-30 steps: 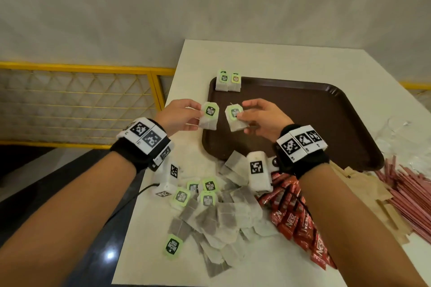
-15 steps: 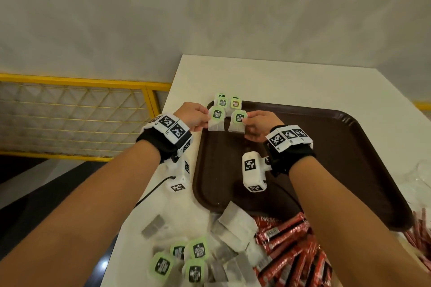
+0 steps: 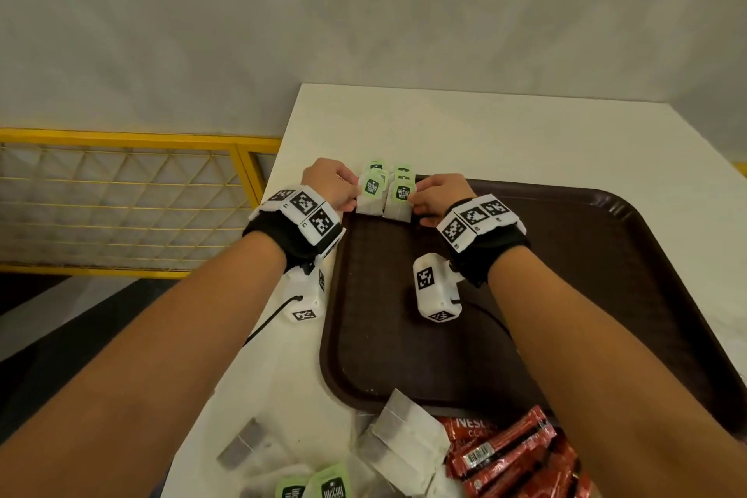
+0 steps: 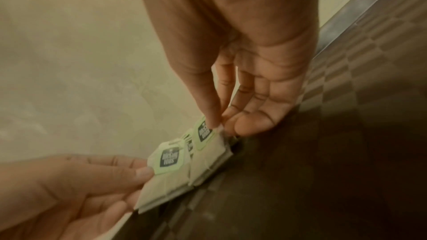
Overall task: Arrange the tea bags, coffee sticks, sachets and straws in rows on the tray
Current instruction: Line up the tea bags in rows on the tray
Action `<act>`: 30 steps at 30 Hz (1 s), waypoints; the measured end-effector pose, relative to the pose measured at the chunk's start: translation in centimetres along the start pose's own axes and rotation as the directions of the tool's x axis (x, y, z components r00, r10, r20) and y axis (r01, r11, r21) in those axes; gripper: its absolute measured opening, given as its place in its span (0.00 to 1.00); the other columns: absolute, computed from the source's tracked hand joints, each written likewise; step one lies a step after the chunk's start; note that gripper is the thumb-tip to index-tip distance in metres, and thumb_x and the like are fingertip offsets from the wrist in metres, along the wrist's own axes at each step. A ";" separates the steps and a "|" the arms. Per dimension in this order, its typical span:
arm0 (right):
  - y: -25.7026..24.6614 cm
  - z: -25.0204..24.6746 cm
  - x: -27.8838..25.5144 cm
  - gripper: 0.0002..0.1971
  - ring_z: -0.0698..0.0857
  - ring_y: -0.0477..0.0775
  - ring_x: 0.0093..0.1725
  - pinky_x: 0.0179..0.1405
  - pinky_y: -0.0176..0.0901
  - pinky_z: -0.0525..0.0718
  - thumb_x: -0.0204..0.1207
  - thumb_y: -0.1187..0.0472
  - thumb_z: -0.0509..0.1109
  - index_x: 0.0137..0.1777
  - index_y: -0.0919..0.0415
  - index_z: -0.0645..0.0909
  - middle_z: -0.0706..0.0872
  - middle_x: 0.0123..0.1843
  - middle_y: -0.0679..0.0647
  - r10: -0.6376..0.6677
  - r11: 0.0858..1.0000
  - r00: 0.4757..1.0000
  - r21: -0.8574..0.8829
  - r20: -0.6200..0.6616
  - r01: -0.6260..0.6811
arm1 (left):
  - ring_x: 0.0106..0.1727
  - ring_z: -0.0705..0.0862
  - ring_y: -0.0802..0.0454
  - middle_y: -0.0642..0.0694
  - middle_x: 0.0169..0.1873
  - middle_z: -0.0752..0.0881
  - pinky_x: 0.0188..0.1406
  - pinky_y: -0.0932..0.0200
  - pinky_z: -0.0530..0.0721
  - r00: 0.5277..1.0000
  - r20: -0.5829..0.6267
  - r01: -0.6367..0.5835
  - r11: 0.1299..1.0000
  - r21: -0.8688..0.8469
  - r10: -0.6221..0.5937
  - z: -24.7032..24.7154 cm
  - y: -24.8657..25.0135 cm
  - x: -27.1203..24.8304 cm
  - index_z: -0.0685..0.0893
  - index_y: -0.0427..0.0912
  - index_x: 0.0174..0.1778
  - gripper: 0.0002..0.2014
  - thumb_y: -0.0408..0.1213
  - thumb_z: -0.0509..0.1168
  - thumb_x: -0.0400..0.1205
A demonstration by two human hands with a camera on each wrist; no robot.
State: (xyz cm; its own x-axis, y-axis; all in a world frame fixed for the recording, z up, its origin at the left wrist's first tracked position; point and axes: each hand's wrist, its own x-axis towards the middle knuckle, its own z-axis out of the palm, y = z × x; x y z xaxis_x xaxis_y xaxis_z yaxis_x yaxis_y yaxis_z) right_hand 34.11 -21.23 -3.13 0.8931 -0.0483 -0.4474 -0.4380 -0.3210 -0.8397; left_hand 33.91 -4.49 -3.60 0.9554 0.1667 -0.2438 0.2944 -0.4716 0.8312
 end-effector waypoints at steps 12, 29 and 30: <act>1.5 0.7 0.4 0.22 0.86 0.54 0.46 0.52 0.51 0.88 0.64 0.64 0.82 0.53 0.61 0.74 0.82 0.49 0.56 -0.076 0.994 0.991 -0.086 -0.110 0.067 | 0.44 0.83 0.47 0.42 0.47 0.84 0.46 0.56 0.83 0.986 0.032 -0.163 0.946 0.279 0.161 0.4 -0.1 -0.8 0.81 0.40 0.51 0.15 0.33 0.76 0.70; 1.5 1.0 0.5 0.21 0.87 0.53 0.52 0.54 0.50 0.87 0.59 0.68 0.83 0.50 0.58 0.80 0.86 0.53 0.56 -0.092 0.986 0.988 -0.151 -0.125 0.073 | 0.60 0.80 0.45 0.40 0.58 0.83 0.59 0.55 0.76 0.987 0.072 -0.159 0.892 0.422 0.142 0.8 -0.7 -0.9 0.79 0.37 0.61 0.23 0.34 0.76 0.72; 1.5 1.0 0.6 0.21 0.87 0.54 0.51 0.54 0.50 0.87 0.59 0.68 0.83 0.50 0.58 0.79 0.87 0.53 0.57 -0.082 0.988 0.988 -0.141 -0.130 0.064 | 0.60 0.80 0.45 0.41 0.58 0.83 0.59 0.55 0.76 0.987 0.072 -0.163 0.893 0.419 0.146 0.9 -0.7 -0.9 0.80 0.37 0.61 0.22 0.34 0.76 0.72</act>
State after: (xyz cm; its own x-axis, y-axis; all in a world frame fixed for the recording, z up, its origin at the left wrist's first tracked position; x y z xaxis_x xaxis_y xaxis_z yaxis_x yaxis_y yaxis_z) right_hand 33.87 -20.82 -4.94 0.9318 -0.1447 -0.3329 -0.3615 -0.4532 -0.8148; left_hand 32.87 -5.06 -4.42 0.9873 0.0330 -0.1556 0.1173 -0.8113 0.5727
